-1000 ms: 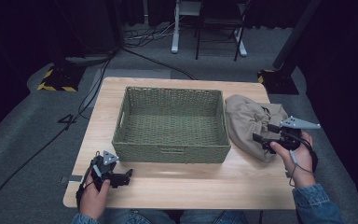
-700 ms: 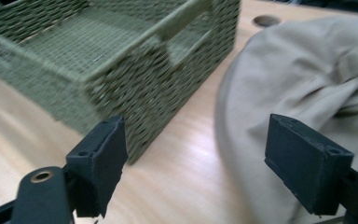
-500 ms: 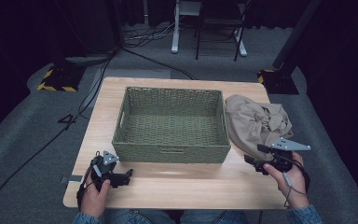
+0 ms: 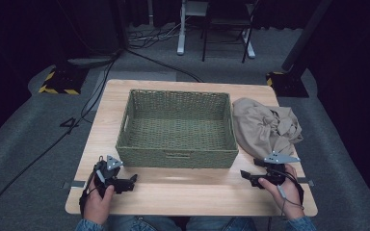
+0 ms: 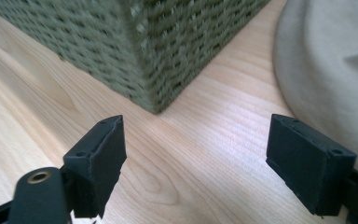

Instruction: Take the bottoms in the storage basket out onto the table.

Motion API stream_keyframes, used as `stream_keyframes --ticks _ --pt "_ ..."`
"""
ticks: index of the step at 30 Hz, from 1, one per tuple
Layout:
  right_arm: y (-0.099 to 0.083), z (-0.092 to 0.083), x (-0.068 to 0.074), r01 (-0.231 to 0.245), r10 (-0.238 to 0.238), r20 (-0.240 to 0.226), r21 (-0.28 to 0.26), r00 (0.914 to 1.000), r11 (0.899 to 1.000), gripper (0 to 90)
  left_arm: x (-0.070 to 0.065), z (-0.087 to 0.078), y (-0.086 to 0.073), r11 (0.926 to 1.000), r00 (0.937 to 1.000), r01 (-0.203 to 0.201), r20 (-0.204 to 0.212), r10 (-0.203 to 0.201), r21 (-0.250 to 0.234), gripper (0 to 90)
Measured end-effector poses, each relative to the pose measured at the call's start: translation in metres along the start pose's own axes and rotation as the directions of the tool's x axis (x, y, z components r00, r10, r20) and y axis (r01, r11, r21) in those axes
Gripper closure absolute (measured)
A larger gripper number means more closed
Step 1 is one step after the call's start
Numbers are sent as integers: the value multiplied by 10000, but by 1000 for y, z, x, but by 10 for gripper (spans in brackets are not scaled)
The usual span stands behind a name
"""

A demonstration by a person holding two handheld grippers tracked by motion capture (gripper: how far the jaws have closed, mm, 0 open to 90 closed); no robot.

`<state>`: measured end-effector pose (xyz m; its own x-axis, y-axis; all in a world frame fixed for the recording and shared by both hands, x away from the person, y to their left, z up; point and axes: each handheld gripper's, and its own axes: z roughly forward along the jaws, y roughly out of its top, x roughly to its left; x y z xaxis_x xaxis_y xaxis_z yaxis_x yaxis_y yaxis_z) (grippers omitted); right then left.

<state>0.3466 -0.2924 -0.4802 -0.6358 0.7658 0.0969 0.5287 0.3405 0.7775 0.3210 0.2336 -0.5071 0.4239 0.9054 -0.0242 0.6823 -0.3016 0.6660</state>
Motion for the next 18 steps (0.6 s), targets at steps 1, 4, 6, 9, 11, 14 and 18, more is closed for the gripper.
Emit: stream_keyframes --ticks 1,4,6,9,11,14,18 --pt "-1 2 1 64 -64 17 66 10000 10000 195 0 0 0 10000 10000 0 0 0 0 1" --pt "-5 9 3 252 -253 31 249 9997 9994 182 0 0 0 10000 10000 0 -2 0 3 0" --pt "-8 13 3 412 -417 112 420 9991 9983 174 0 0 0 10000 10000 2 -1 -2 0 1" --pt "-12 20 4 487 -497 162 568 9986 9972 162 0 0 0 10000 10000 3 -2 -3 -1 1" --pt "-14 24 6 739 -754 209 650 9969 9951 154 0 0 0 10000 10000 3 -4 -3 1 1" --pt "-14 26 10 1136 -1157 224 807 9930 9902 112 0 0 0 10000 10000 -3 -4 3 1 1" --pt "-13 28 12 1135 -1159 228 878 9930 9897 86 0 0 0 10000 10000 3 -4 -3 4 1"
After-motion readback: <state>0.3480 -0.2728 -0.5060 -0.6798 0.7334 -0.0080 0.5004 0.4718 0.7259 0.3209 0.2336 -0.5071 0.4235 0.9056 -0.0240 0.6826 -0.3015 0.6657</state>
